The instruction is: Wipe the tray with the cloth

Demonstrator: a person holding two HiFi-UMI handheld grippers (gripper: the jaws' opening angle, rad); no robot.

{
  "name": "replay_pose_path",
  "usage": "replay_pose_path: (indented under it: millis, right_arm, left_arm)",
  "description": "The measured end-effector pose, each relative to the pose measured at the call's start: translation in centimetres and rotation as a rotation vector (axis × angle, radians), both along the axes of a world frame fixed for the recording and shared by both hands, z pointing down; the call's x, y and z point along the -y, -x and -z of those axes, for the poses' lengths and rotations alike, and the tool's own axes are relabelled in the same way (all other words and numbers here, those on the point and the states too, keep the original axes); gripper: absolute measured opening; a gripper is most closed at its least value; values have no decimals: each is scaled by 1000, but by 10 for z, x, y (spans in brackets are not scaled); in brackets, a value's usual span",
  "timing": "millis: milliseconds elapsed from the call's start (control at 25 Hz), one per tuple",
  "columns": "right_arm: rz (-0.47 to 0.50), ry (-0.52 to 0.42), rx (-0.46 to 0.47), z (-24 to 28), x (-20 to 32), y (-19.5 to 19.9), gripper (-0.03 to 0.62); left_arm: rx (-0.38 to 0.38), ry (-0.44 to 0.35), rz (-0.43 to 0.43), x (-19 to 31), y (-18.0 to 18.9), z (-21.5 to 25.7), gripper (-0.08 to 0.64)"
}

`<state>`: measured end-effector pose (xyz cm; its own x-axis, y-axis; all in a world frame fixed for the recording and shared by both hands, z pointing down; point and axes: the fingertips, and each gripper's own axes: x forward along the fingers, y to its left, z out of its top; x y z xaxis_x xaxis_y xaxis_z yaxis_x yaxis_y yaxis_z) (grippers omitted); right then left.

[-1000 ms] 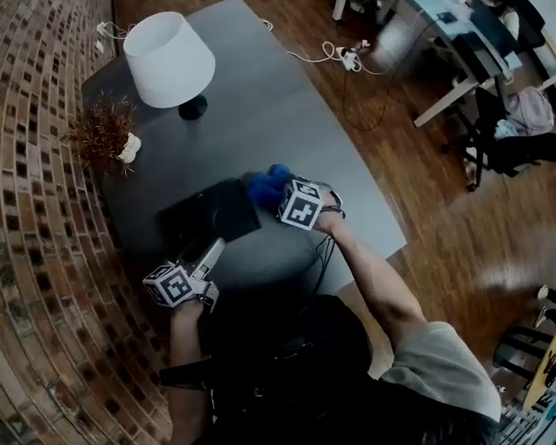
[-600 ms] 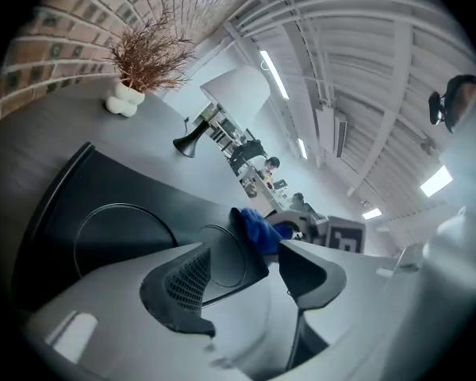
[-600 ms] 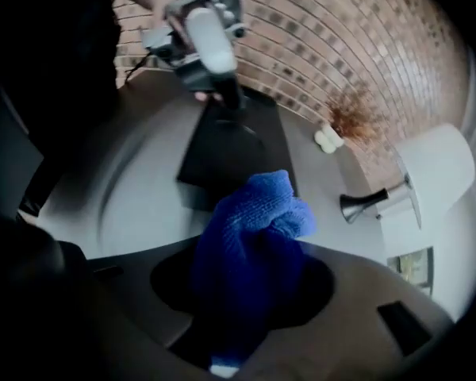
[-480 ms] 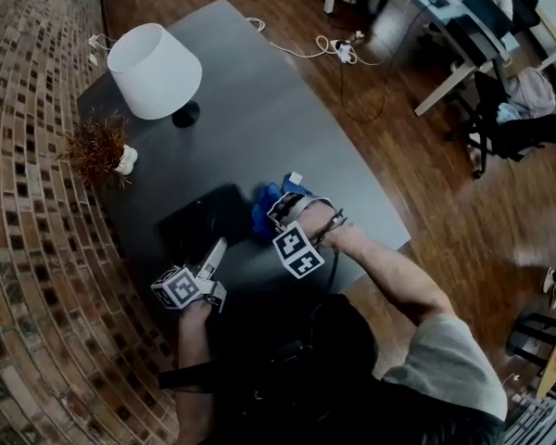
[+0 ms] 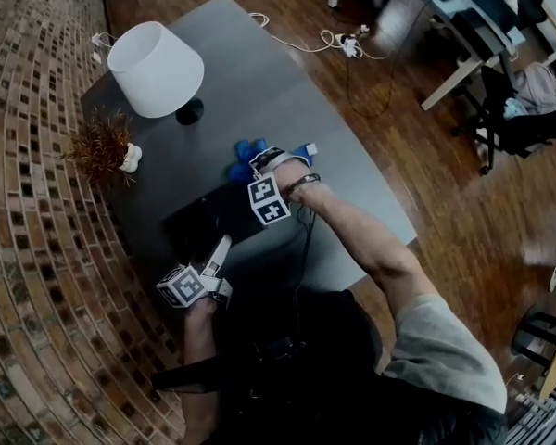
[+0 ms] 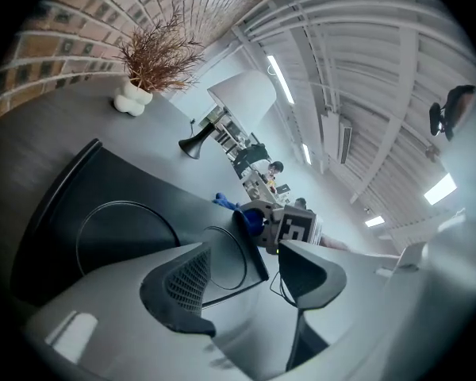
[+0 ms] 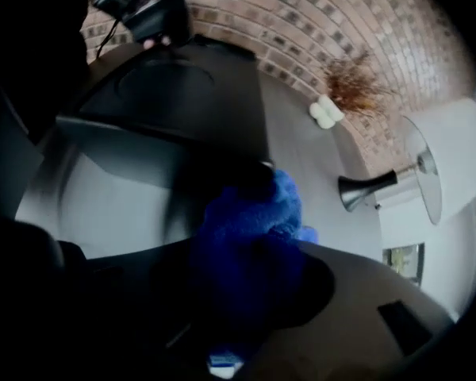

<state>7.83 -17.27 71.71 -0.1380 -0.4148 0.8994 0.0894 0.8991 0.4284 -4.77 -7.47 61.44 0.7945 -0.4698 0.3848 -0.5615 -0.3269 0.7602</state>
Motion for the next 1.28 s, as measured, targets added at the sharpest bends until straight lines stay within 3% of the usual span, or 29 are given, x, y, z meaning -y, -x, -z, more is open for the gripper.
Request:
replay_pose_path:
  millis: [200, 360, 560, 640, 760, 840, 920, 1000, 1080, 1280]
  right_arm:
    - [115, 34, -32, -6, -56, -3, 169]
    - [201, 86, -74, -8, -132, 0, 169]
    - [319, 345, 70, 6, -238, 16, 169]
    - [209, 376, 108, 15, -222, -1, 170]
    - [-139, 291, 235, 48, -129, -38, 170]
    - [-341, 215, 383, 78, -60, -44, 169]
    - [-417, 194, 492, 93, -8, -23, 169]
    - [-437, 269, 518, 81, 23, 7, 169]
    - [-464, 419, 503, 55, 33, 32, 169]
    - [-572, 753, 483, 36, 17, 49, 156]
  left_arm:
    - [2, -9, 9, 2, 0, 2, 256]
    - [-2, -14, 14, 1, 1, 1, 256]
    - [-43, -17, 52, 0, 2, 3, 256]
    - [-99, 1, 49, -13, 2, 9, 256]
    - [-138, 38, 62, -43, 13, 11, 256]
    - [-148, 87, 139, -57, 30, -3, 256]
    - [-172, 133, 253, -58, 48, -23, 261]
    - [-206, 169, 384, -50, 63, -33, 287]
    - [-221, 170, 467, -40, 75, -36, 293]
    - [-173, 137, 474, -18, 97, -45, 310]
